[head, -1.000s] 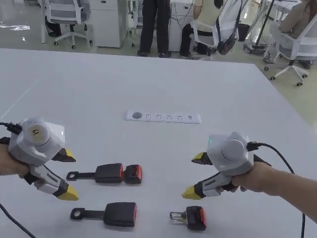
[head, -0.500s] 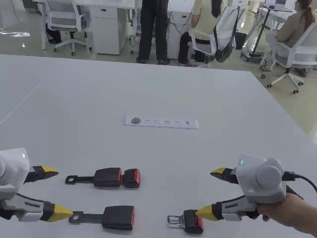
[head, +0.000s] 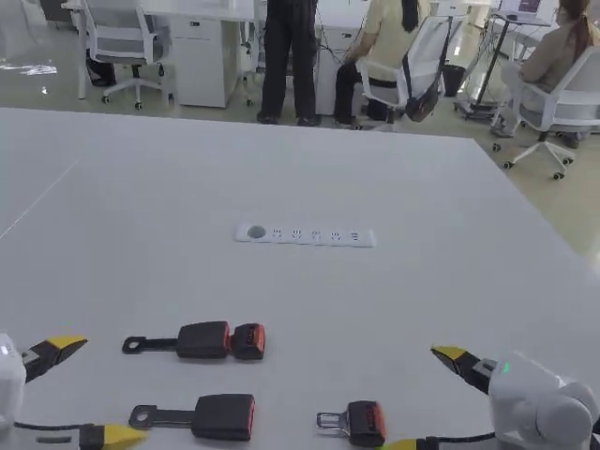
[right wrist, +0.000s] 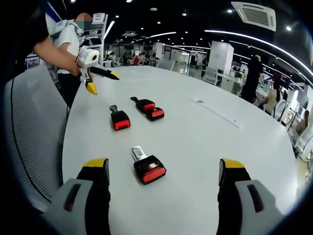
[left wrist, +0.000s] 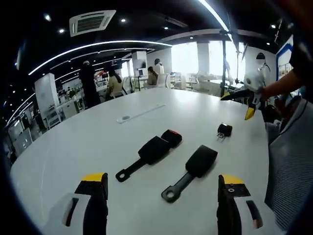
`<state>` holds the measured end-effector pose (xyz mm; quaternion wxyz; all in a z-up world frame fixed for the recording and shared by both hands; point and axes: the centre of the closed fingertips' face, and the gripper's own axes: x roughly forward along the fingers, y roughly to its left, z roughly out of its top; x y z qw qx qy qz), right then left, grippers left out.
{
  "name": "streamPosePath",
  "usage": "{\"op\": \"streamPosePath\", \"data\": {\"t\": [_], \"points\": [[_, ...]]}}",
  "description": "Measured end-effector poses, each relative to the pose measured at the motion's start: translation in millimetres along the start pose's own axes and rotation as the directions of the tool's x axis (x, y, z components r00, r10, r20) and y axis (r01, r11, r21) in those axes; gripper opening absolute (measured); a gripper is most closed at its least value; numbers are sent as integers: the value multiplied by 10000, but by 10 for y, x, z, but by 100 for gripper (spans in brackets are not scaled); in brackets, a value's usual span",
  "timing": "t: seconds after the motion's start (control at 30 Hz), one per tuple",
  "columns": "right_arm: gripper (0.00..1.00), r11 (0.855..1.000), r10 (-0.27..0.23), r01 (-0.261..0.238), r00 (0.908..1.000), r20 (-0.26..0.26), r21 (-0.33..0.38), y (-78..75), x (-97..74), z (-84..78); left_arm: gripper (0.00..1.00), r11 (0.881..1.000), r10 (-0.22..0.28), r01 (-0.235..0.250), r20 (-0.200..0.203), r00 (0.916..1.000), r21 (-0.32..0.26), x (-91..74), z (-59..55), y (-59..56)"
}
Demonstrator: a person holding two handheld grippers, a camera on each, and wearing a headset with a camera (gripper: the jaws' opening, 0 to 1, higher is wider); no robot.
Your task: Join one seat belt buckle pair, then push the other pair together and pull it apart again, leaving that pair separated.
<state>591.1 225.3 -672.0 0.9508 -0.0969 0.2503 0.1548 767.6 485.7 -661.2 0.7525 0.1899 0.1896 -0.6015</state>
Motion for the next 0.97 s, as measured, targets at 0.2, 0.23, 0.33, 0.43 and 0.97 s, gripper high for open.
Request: {"op": "streamPosePath", "data": {"t": [0.2,0.23,0.33,0.43,0.97], "points": [[99,9996,-97,91,9997,227,267,75,27,-31,100,9999,-99,101,207,9997,-135,20,-35,-100],[99,9997,-77,72,9997,219,240,83,31,-46,100,9999,-94,97,218,9997,-141,19,-40,-109],[100,9997,-52,48,9998,185,219,115,32,-81,100,9997,-200,203,199,9996,-141,19,-79,-169],[100,9995,-74,71,9999,88,316,117,25,-117,100,9993,-369,370,156,9992,-67,21,-127,-218],[100,9964,-402,392,9991,123,756,144,2,-227,100,9992,-292,300,319,9991,-268,13,-129,-206]]}}
